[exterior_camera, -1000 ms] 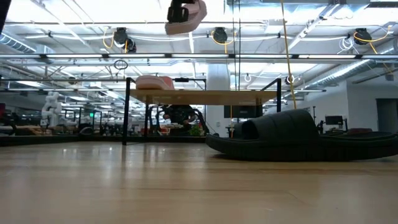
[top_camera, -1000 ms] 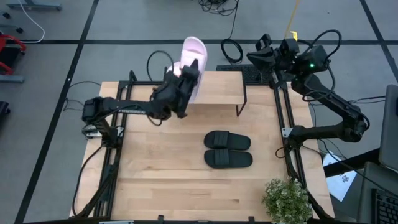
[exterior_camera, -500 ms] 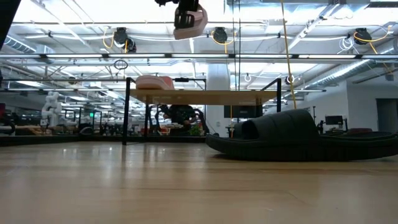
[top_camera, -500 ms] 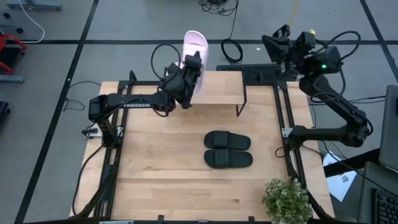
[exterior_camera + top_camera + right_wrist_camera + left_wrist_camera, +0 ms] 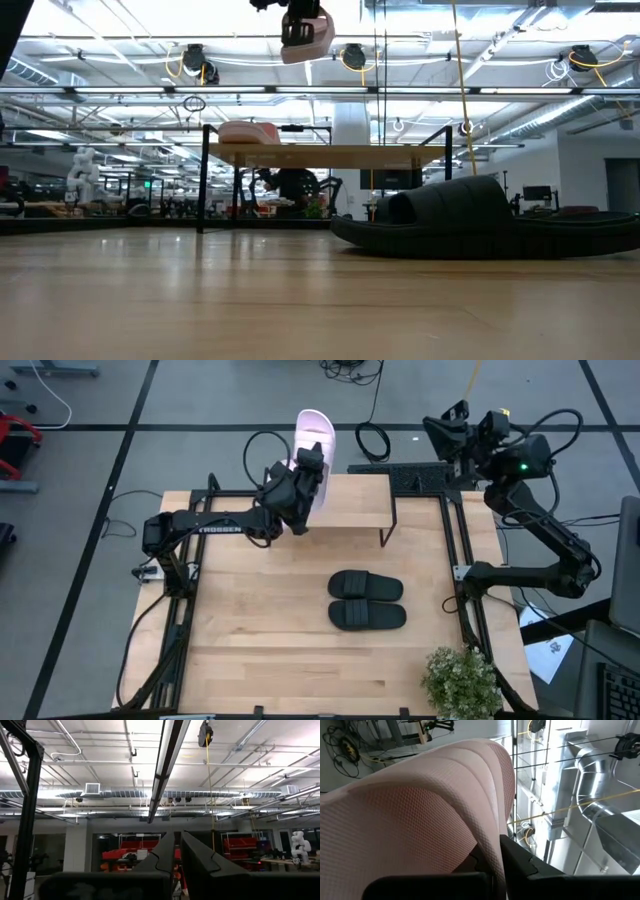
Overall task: Pick and place slides into the shelf
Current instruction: Put the pink slides on the shelf
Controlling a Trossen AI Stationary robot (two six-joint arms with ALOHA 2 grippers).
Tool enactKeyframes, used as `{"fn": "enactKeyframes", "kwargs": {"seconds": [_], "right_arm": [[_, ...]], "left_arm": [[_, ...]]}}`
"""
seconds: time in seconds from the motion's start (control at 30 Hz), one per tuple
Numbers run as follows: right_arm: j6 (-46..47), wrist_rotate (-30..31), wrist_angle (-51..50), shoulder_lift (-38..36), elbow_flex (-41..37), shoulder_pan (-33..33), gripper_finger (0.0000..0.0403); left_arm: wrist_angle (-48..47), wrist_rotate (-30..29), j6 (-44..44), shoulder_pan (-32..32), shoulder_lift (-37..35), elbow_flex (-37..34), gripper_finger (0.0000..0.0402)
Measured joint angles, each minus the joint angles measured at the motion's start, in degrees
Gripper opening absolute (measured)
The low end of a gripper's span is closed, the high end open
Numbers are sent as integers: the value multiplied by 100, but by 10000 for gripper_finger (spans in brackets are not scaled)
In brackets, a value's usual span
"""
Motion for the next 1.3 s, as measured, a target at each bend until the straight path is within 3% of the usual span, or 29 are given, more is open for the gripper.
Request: {"fn": "enactKeyframes", "kwargs": {"seconds": [0.3, 0.73, 1.3], "right_arm": [[0, 1, -15, 2, 0, 0, 22], [1, 2, -138, 2, 0, 0, 22], [0, 28, -140, 2, 0, 0, 22]], "left_arm": [[-26, 350, -65, -2, 0, 0, 4], [-33, 348, -339, -7, 0, 0, 59], [-188, -9, -228, -7, -2, 0, 63]]}}
